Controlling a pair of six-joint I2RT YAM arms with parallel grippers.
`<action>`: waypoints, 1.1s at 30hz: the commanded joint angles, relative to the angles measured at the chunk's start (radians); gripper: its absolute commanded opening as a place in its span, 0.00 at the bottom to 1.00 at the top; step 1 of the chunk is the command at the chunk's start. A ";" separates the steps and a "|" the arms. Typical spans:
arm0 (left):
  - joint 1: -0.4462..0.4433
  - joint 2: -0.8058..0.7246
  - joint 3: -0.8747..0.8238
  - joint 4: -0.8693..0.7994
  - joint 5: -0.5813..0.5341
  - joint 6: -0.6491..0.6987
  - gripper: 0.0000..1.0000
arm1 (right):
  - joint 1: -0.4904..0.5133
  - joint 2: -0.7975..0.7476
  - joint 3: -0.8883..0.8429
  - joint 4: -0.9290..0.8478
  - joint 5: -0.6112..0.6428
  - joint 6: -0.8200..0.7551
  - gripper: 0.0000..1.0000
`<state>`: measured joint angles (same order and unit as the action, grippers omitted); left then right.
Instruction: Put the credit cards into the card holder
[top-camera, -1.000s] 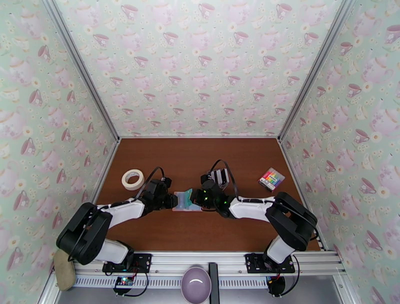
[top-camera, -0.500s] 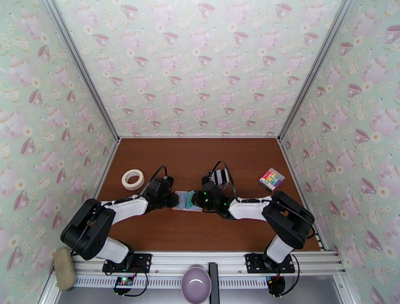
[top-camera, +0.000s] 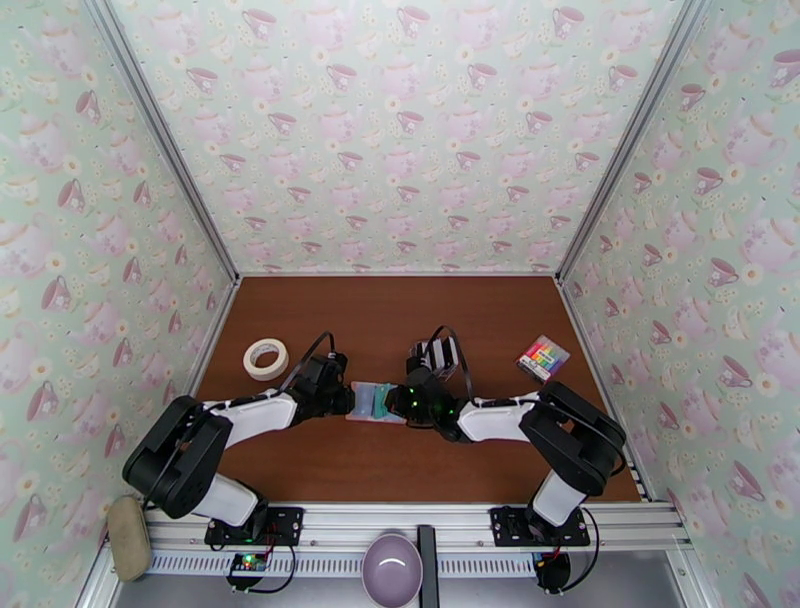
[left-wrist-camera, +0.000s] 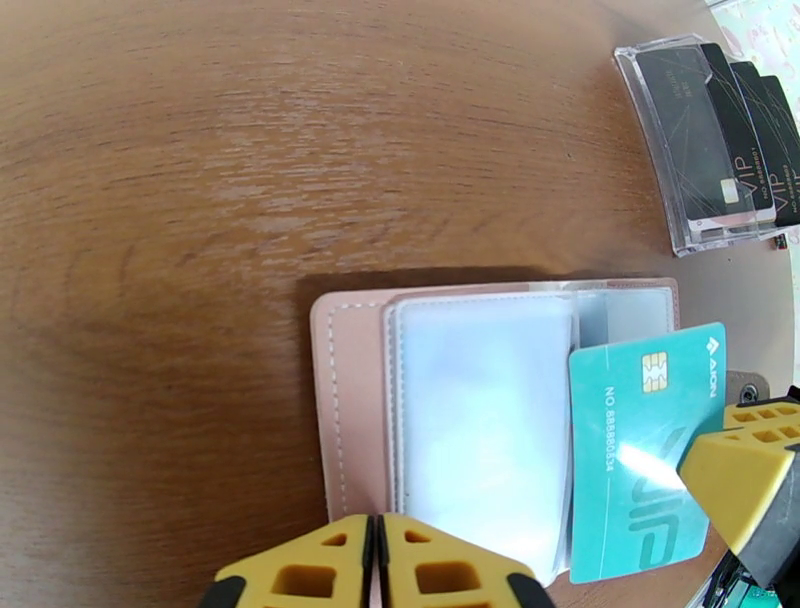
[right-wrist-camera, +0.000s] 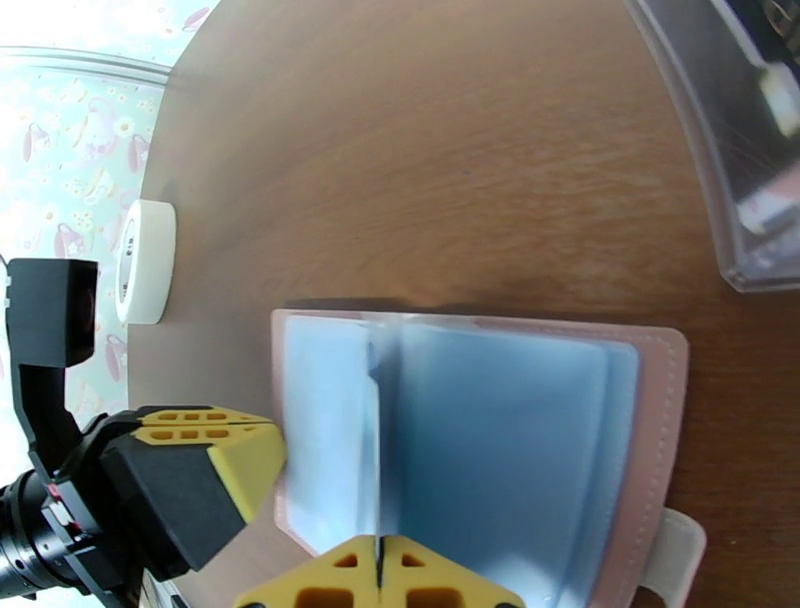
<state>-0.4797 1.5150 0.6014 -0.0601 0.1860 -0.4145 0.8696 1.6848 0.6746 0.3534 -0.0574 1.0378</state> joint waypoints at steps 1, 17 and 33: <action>-0.005 0.023 0.009 -0.041 -0.016 0.005 0.11 | 0.002 -0.030 -0.028 0.026 0.042 0.018 0.01; -0.006 0.033 0.008 -0.040 -0.011 0.000 0.10 | 0.002 0.003 -0.065 0.156 0.013 0.047 0.01; -0.003 0.034 0.007 -0.036 -0.007 -0.001 0.10 | -0.004 0.058 -0.075 0.237 -0.005 0.071 0.01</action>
<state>-0.4797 1.5208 0.6041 -0.0593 0.1864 -0.4149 0.8692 1.7252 0.6086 0.5503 -0.0532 1.0927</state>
